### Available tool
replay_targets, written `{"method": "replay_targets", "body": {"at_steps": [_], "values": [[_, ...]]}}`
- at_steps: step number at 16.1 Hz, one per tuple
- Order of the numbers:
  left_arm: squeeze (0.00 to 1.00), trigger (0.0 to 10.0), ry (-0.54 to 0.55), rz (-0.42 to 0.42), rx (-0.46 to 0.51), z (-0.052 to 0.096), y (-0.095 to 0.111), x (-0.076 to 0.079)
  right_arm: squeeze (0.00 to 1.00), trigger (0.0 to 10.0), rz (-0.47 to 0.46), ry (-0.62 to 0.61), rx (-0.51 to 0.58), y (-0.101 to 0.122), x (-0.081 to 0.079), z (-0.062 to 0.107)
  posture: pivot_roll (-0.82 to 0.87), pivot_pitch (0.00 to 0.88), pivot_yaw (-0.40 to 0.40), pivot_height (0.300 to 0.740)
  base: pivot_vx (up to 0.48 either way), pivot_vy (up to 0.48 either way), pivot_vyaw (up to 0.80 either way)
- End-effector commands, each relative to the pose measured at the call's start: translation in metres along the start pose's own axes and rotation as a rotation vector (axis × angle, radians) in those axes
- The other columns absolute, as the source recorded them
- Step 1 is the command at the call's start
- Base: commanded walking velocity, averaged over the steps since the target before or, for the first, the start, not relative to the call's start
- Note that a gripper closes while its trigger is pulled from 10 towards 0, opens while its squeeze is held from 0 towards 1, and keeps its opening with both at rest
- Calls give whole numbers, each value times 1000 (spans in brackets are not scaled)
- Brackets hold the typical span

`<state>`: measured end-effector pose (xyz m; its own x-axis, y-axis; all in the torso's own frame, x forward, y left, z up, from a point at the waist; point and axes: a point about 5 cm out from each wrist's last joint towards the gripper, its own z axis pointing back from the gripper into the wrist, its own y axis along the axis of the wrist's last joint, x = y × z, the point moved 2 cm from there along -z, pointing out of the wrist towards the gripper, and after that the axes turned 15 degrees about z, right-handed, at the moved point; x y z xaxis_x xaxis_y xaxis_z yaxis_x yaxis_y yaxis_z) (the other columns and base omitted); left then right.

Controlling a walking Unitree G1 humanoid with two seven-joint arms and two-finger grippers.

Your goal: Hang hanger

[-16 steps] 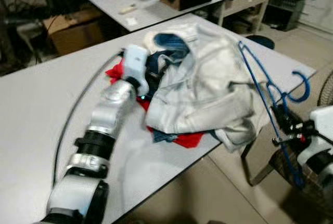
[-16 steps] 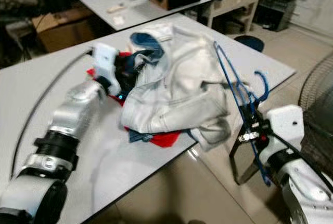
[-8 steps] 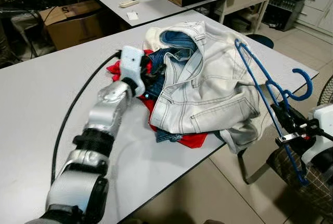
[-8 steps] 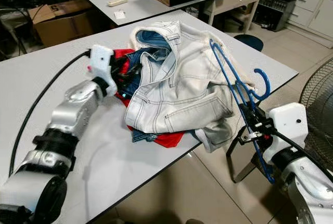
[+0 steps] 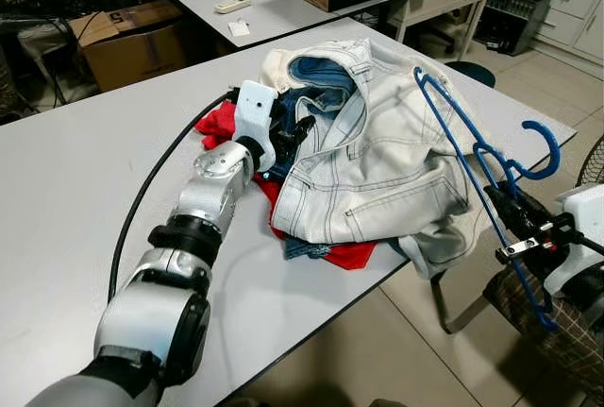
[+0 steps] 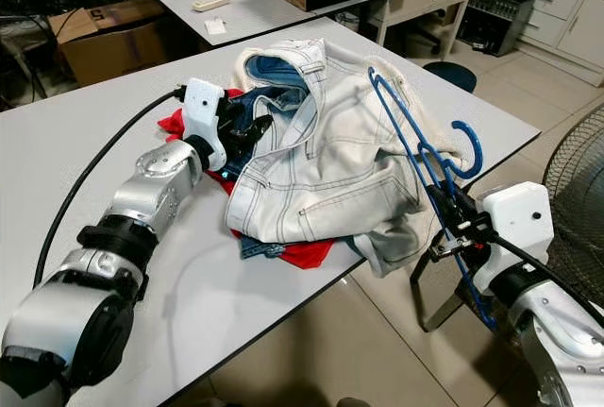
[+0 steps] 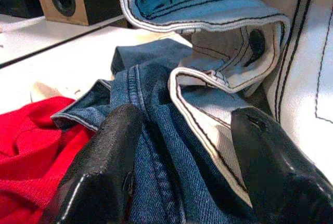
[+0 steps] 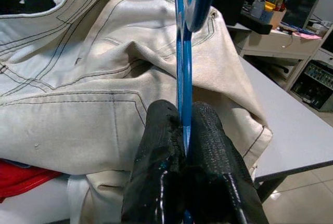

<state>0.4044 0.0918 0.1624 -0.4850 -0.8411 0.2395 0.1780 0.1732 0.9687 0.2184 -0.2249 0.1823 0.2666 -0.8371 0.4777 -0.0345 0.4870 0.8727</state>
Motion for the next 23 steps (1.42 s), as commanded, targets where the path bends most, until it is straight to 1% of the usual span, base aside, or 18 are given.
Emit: {"method": "replay_targets", "body": {"at_steps": [1,4,5,8,10,11,12,13,14,15,16,17,18,19,20,22,23], "values": [[0,10000,-7,-24,-30,-2,-3,2,0,10000,16,18,30,7,-3,1,-213,0,41,740,0,0,0],[0,10000,-19,-41,-81,-6,-10,5,0,10000,15,25,28,7,-4,0,-213,0,43,740,0,0,0],[0,10000,-19,-41,-81,-6,-10,5,0,10000,15,25,28,7,-4,0,-213,0,43,740,0,0,0],[0,10000,-36,-43,-163,-8,-19,9,0,10000,18,28,26,6,-5,0,-213,0,44,740,0,0,0],[0,10000,-17,25,-192,-10,-20,8,0,10000,20,29,23,6,-5,1,-212,0,44,740,0,0,0],[0,10000,-2,71,-201,-10,-21,7,0,10000,21,30,23,5,-5,1,-211,0,44,740,0,0,0],[0,10000,48,136,-188,-10,-19,3,0,10000,22,32,23,5,-6,0,-211,0,45,740,0,0,0],[0,10000,113,148,-161,-10,-15,-4,0,10000,22,32,23,5,-6,0,-211,0,45,740,0,0,0],[0,10000,142,149,-147,-10,-13,-8,0,10000,22,32,23,5,-6,0,-212,0,47,740,0,0,0],[0,10000,147,196,-137,-10,-11,-8,0,10000,22,33,23,5,-6,0,-212,0,46,740,0,0,0],[0,10000,115,278,-142,-11,-12,-3,0,10000,22,35,24,5,-7,0,-212,0,46,740,0,0,0],[0,10000,95,312,-147,-12,-13,0,0,10000,23,37,24,5,-7,0,-212,0,46,740,0,0,0],[0,9255,51,303,-153,-13,-13,5,0,10000,24,38,25,5,-7,0,-212,0,46,740,0,0,0],[0,3020,-64,175,-159,-14,-14,18,0,10000,28,41,24,5,-7,-1,-209,0,42,740,0,0,0],[0,0,-180,6,-152,-14,-16,33,0,10000,30,43,24,5,-8,-2,-209,0,42,740,0,0,0],[0,0,-273,-115,-162,-13,-19,47,0,10000,32,43,25,5,-8,-3,-205,0,38,740,0,0,0],[0,0,-271,-153,-156,-13,-18,48,0,10000,33,42,25,5,-7,-3,-205,0,38,740,0,0,0]]}}
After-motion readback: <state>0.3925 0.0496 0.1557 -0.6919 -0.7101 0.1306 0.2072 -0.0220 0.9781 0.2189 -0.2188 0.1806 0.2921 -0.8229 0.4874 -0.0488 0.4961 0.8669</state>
